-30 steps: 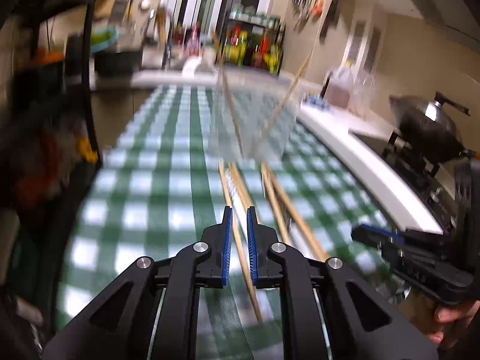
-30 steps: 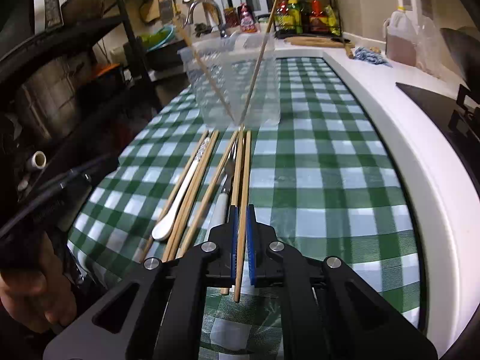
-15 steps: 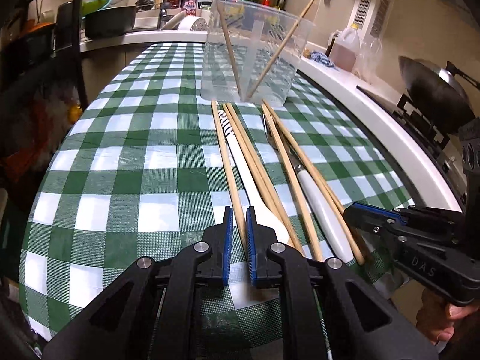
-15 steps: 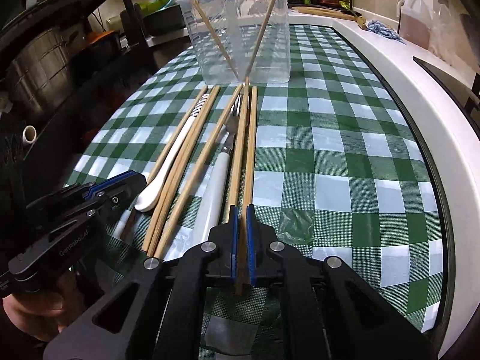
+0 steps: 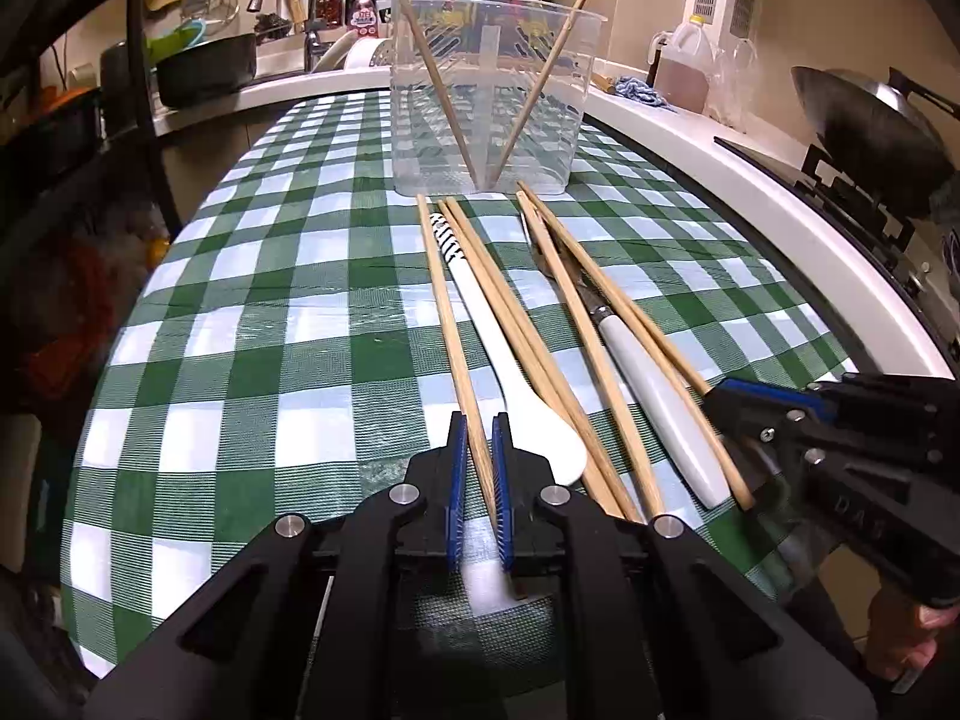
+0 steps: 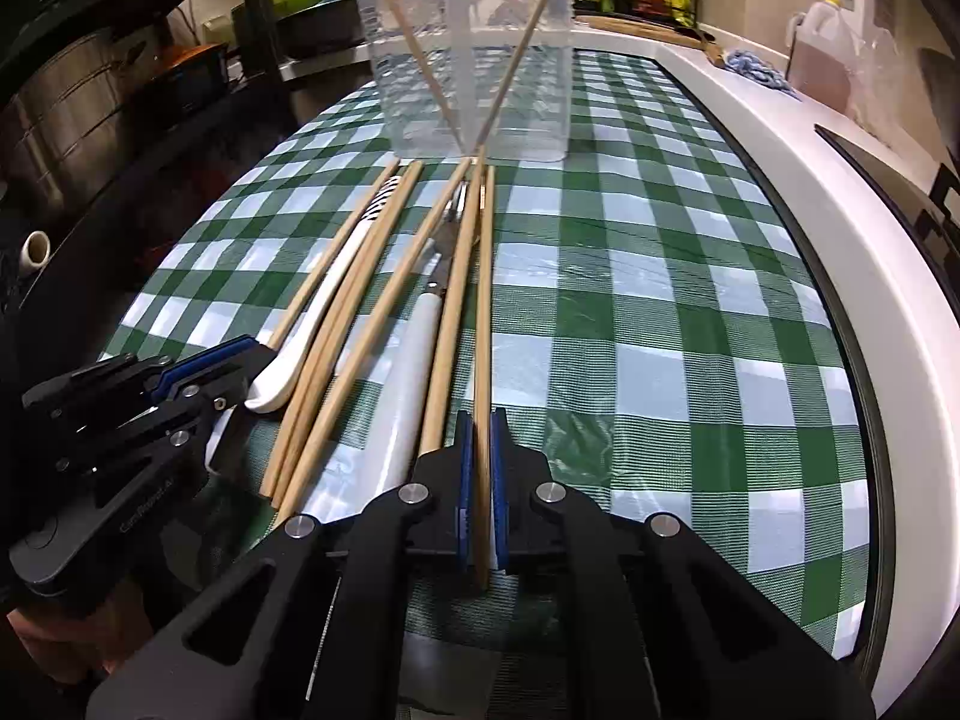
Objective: Organize utensils
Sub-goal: 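Lower both tools and grasp another wooden chopstick each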
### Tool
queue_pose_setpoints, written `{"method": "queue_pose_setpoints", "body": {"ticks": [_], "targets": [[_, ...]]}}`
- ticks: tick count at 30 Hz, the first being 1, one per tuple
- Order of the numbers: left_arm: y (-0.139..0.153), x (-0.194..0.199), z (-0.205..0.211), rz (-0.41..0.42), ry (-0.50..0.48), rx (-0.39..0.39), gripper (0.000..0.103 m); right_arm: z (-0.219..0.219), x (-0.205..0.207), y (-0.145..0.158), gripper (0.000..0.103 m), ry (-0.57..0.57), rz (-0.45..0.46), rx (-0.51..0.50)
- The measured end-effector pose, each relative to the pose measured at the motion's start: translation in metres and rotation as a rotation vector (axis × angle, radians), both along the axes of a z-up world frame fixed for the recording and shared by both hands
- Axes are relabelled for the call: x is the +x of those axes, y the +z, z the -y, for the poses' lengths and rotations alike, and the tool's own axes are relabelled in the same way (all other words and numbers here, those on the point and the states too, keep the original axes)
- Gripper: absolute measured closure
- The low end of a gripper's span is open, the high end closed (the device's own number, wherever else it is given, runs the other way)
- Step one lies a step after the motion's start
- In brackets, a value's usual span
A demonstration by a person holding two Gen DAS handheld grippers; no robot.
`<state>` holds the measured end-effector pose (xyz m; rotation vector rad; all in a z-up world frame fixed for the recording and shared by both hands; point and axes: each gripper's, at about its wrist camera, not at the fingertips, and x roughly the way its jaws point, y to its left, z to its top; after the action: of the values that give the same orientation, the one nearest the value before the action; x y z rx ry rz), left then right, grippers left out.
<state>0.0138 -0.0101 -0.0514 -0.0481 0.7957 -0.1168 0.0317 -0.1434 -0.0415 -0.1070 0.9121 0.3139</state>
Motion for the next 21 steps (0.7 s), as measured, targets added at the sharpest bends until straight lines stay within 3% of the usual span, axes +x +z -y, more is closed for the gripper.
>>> {"method": "queue_pose_setpoints", "body": {"ticks": [8, 21], "targets": [[0.001, 0.003, -0.025, 0.002, 0.064, -0.003, 0.096, 0.021, 0.010, 0.001, 0.097, -0.098, 0.006, -0.012], [-0.003, -0.003, -0.023, 0.046, 0.097, 0.033, 0.096, 0.018, 0.008, 0.000, 0.094, -0.107, 0.030, -0.040]]}}
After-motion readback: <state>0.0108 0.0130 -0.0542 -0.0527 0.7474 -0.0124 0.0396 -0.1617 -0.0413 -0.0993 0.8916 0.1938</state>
